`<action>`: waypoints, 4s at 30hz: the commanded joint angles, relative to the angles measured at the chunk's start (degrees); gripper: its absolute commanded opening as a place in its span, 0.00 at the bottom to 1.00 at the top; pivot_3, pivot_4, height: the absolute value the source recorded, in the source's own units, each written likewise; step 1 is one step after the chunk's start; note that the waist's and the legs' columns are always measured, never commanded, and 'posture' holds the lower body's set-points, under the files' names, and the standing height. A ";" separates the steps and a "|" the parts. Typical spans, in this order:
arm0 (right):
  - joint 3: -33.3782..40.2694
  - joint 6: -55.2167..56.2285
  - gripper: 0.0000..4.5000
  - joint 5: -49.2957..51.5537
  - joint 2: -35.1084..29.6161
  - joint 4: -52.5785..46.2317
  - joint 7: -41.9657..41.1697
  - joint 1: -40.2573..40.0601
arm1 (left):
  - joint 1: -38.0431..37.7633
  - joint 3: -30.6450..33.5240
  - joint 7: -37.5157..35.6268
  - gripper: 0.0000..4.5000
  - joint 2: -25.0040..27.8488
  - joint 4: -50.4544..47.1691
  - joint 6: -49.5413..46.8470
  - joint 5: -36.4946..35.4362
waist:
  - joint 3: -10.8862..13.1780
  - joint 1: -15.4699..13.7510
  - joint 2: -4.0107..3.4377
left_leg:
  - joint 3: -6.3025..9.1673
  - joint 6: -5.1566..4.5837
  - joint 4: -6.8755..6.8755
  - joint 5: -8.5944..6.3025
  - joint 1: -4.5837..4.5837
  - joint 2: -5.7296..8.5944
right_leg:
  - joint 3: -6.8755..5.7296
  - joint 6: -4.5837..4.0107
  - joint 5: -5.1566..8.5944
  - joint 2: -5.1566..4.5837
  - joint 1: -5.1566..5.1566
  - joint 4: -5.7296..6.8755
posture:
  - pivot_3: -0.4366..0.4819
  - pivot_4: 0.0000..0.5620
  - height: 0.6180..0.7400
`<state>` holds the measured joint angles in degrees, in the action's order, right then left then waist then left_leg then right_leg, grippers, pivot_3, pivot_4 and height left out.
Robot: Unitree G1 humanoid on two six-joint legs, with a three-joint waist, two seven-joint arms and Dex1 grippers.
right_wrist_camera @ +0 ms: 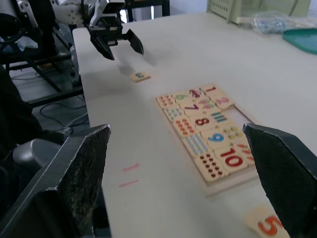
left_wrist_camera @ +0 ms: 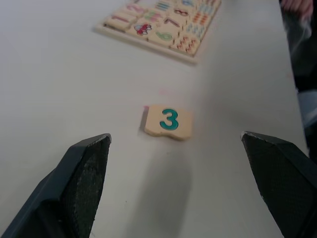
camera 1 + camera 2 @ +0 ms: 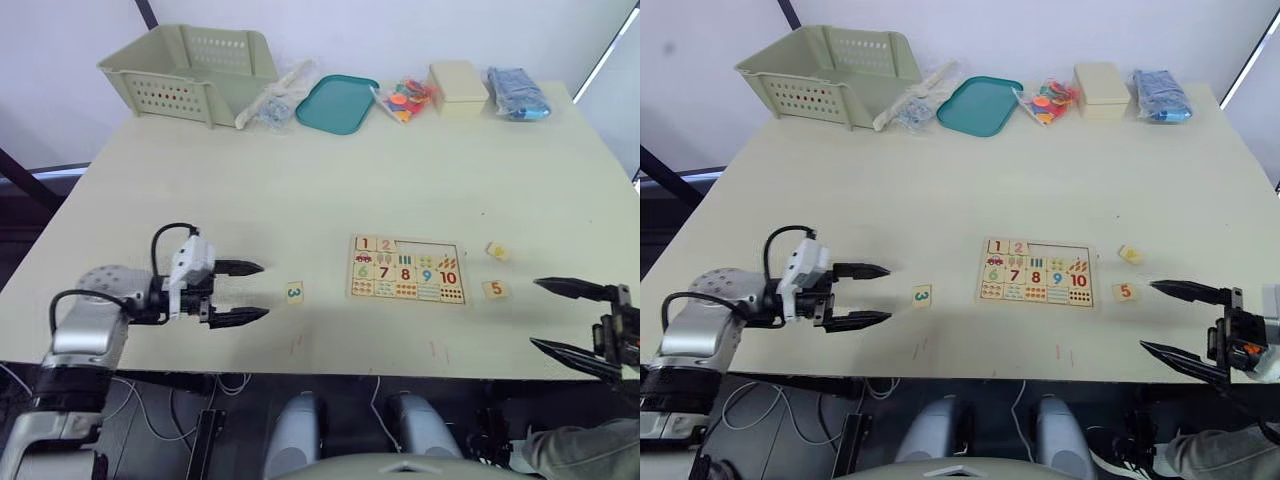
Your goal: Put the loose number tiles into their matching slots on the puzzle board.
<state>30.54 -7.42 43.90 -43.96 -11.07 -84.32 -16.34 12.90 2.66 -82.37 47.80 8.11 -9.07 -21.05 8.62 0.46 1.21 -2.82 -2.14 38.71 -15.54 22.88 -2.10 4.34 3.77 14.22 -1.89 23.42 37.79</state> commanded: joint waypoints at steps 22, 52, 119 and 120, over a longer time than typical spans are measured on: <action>5.71 -0.47 1.00 2.41 0.76 -6.30 2.91 -5.35 | 11.26 -9.12 -2.85 0.99 -2.12 9.27 4.95 6.09 | 0.00 0.16 0.01 | 0.05 0.00 0.01 0.00 0.00 -0.01 | 0.00 0.00 0.01 0.05 0.00 0.03 | 0.48 0.27 1.00; 5.04 0.16 1.00 1.64 2.19 -8.13 4.96 -6.86 | 16.87 -12.01 -9.15 0.99 -5.22 18.01 11.94 8.78 | 0.00 0.15 0.01 | 0.04 0.00 0.03 0.00 0.02 0.00 | 0.00 0.00 0.01 0.06 0.00 0.03 | 0.48 0.27 1.00; 6.44 0.78 1.00 2.01 5.46 -13.90 7.84 -12.89 | 46.69 -56.16 -10.13 0.99 -5.05 55.20 47.81 -6.13 | 0.01 -1.15 0.02 | 0.13 -0.02 0.46 -0.01 0.37 -0.01 | -0.23 0.01 0.01 0.11 0.02 0.04 | 0.48 0.27 1.00; 6.43 0.80 1.00 2.02 5.46 -13.91 7.85 -12.91 | 46.66 -56.14 -10.13 0.99 -5.07 55.27 47.85 -6.05 | 0.01 -1.14 0.02 | 0.14 -0.02 0.46 -0.01 0.37 -0.01 | -0.23 0.01 0.01 0.11 0.02 0.04 | 0.48 0.27 1.00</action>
<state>36.03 -7.34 45.26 -38.56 -23.69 -76.68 -28.90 59.33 -53.97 -90.82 42.32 62.10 38.03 -28.70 8.63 -0.68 1.23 -2.69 -2.15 39.18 -15.55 23.25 -2.10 4.11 3.77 14.23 -1.79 23.44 37.82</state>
